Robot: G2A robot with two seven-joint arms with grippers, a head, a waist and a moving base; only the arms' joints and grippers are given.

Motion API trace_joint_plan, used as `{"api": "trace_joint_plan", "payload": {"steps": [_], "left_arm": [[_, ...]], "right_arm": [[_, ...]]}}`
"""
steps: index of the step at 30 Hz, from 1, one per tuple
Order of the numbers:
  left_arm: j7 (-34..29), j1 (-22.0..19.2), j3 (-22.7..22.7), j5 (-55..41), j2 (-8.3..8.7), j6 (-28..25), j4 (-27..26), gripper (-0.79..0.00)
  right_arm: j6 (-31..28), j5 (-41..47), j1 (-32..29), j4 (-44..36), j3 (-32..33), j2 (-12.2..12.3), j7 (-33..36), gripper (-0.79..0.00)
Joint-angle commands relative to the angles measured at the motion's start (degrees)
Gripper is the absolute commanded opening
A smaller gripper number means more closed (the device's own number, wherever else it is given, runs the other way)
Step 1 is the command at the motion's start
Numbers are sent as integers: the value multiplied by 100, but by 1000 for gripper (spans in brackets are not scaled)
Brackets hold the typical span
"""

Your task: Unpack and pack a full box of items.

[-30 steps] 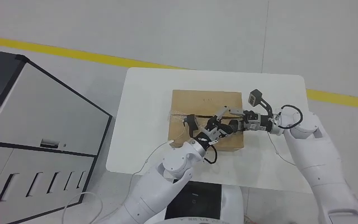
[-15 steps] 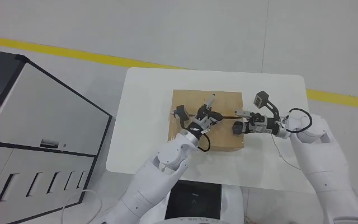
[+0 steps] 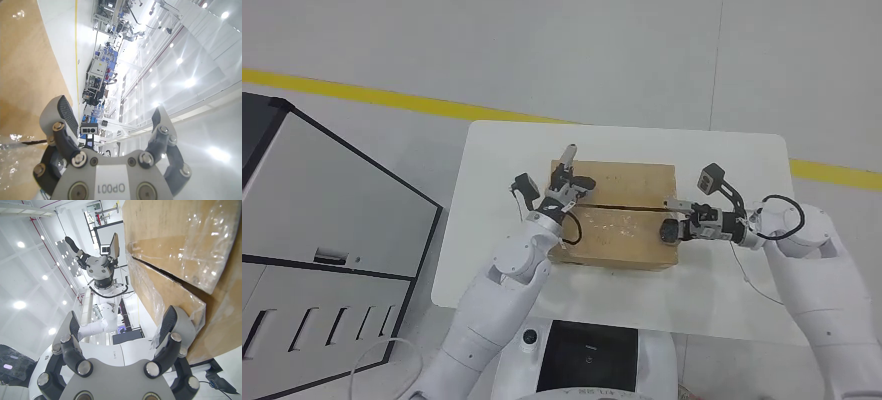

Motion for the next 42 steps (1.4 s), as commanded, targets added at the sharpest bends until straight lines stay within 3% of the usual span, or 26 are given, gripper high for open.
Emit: {"api": "trace_joint_plan", "payload": {"steps": [1,6,8,10,12,23,27,30,42], "left_arm": [[23,-30,-59,12,4,-7,21,0],[36,-98,-197,2,11,-19,35,0],[35,-131,-243,1,14,-13,58,0],[19,-172,-281,-11,14,-12,90,0],[10,-211,-308,-17,14,-7,116,0],[-15,-310,-382,-45,3,-52,223,0],[-30,-315,-397,-36,0,-68,229,0],[-26,-318,-412,-28,-1,-74,229,0],[-29,-227,-520,-91,0,-104,115,0]], "right_arm": [[22,-30,0,-2,-19,8,13,0],[53,-61,-16,-14,-22,32,13,-15],[67,-70,-31,-24,-2,47,28,-160],[64,-81,-50,-25,34,64,39,-231],[69,-82,-75,-40,57,79,44,-394],[98,-87,-193,-174,126,140,-10,-456],[106,-76,-225,-216,141,158,-39,-517],[102,-81,-229,-234,137,170,-38,-785],[-23,-25,-116,-326,118,203,2,-785]]}}
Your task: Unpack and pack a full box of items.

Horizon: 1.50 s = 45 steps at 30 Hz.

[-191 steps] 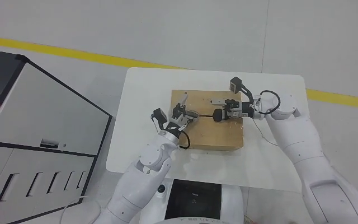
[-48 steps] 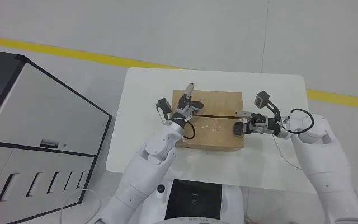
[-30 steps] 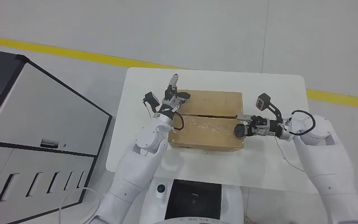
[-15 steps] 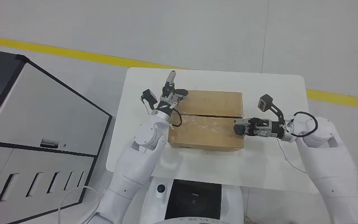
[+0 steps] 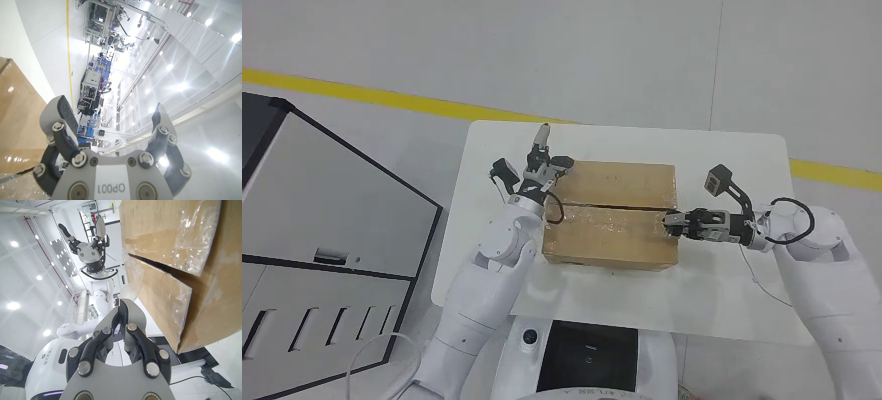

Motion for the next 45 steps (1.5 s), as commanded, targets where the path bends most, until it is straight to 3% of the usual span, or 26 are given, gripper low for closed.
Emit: {"api": "trace_joint_plan", "payload": {"steps": [1,11,26,45], "left_arm": [[-16,42,-22,10,5,-1,-32,0],[-10,350,-270,28,49,23,-339,0],[8,1130,-318,44,91,52,-931,0],[52,1086,-167,78,71,-55,-762,0]], "right_arm": [[-24,55,39,-17,-11,-1,13,-785],[-178,177,485,-26,-324,-57,15,-785],[-588,578,1842,115,-1062,-295,20,-785],[-946,1278,2343,290,-1236,-414,283,-785]]}}
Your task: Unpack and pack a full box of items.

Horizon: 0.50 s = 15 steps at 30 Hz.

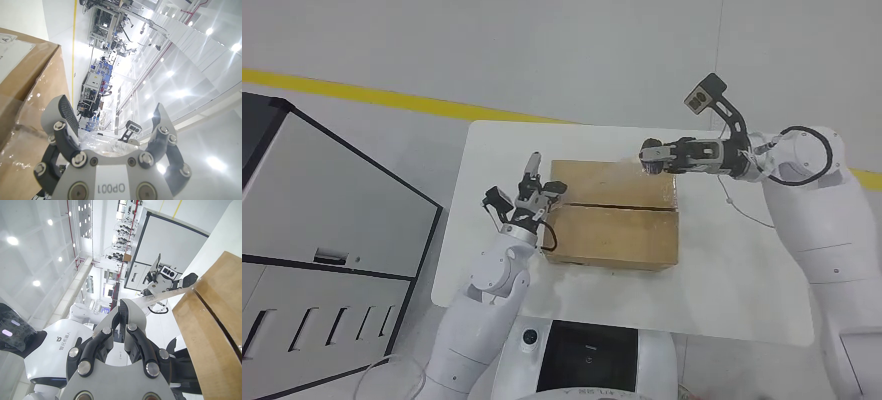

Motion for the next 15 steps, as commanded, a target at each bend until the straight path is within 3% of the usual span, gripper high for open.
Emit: {"api": "trace_joint_plan", "payload": {"steps": [1,15], "left_arm": [[3,6,-12,-9,1,-22,-1,0],[347,-12,-403,-100,24,-64,-130,0]], "right_arm": [[-35,31,-8,9,-14,-5,33,-785],[-93,-82,-222,424,81,52,230,-785]]}}
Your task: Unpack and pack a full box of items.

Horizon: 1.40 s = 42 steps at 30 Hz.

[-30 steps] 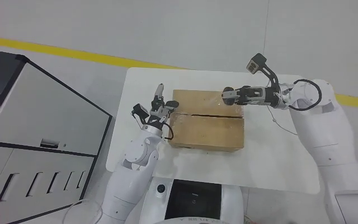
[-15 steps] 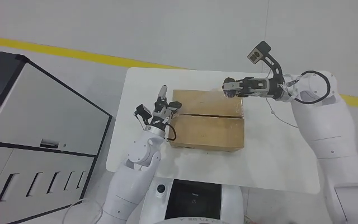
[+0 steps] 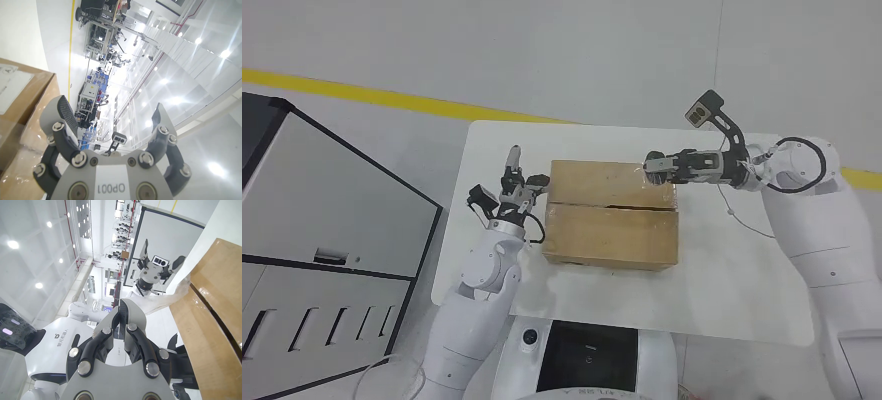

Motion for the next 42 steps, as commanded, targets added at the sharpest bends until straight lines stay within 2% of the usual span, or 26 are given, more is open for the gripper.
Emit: {"api": "trace_joint_plan", "payload": {"steps": [1,7,17,29,34,42], "left_arm": [[10,9,-59,-2,6,11,-51,0],[-138,71,-234,-39,37,140,-177,0],[-413,148,-243,-287,52,383,-168,0],[-1477,665,-511,-755,168,1101,-510,0],[-1572,693,-319,-534,178,1061,-457,0],[-1511,407,-36,-441,163,1090,-250,0]], "right_arm": [[-7,31,-70,2,55,16,6,-785],[-86,23,-282,-63,222,65,-77,-785],[-338,-9,-445,-269,467,128,-127,-785],[-378,-13,-569,-186,557,165,-95,-785],[-338,-93,-884,-381,621,203,-190,-785],[-193,-160,-1393,-794,929,282,-662,-785]]}}
